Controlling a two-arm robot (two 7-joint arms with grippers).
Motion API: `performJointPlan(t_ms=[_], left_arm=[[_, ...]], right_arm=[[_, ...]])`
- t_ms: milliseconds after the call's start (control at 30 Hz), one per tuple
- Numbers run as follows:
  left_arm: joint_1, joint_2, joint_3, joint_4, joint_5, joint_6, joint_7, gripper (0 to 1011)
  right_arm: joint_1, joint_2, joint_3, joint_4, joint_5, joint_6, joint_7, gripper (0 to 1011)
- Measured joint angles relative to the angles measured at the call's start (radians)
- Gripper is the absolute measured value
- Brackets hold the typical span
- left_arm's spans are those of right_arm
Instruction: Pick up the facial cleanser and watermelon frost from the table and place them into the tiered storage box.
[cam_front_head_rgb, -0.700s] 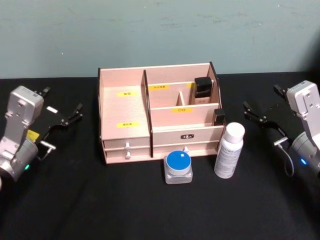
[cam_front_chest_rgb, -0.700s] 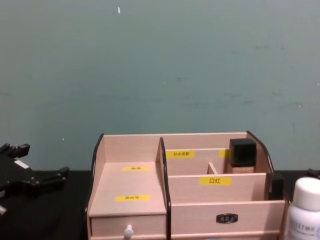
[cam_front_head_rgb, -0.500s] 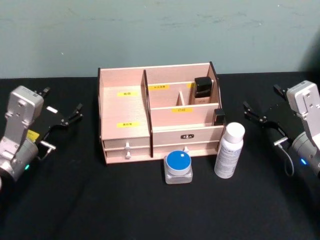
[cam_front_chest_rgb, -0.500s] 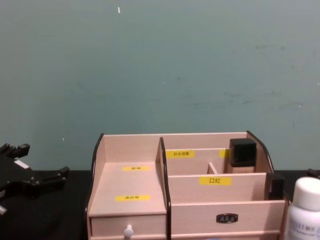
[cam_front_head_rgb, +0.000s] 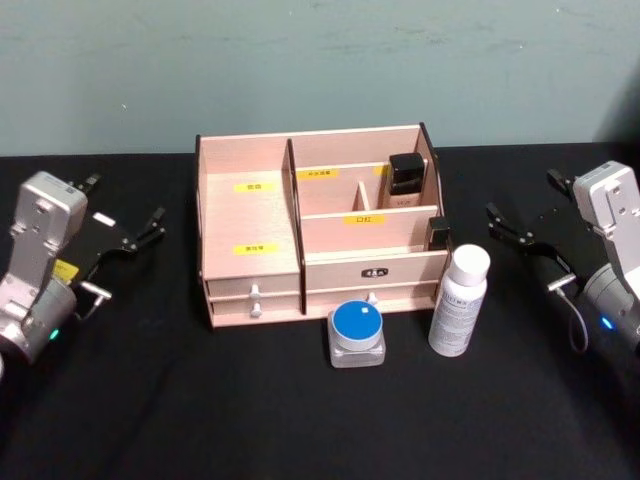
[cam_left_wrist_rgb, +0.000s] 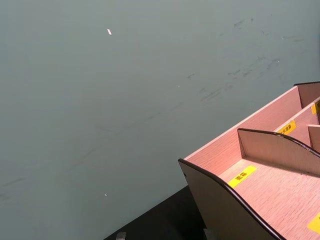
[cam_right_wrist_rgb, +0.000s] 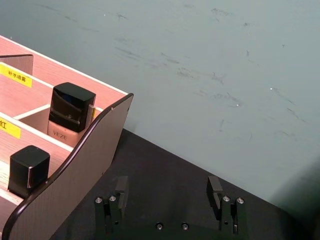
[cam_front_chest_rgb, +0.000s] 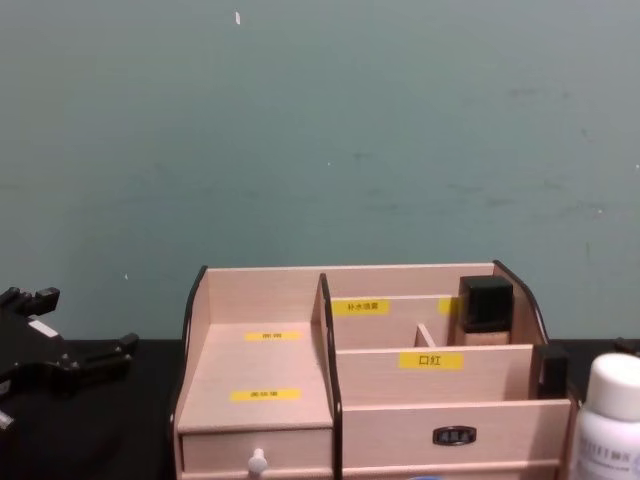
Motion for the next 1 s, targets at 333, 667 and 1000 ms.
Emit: performJointPlan(t_ms=[333,667,1000], left_arm=[[0.000,0.000,0.000,0.000,0.000,0.000,0.000,1001],[0.000,0.000,0.000,0.000,0.000,0.000,0.000,1001],[0.000,0.000,0.000,0.000,0.000,0.000,0.000,1001]], right_arm=[[0.000,0.000,0.000,0.000,0.000,0.000,0.000,1002],[0.000,0.000,0.000,0.000,0.000,0.000,0.000,1002],[-0.016,0.007,0.027,-0.032,0.013,0.013,0.040,1002]])
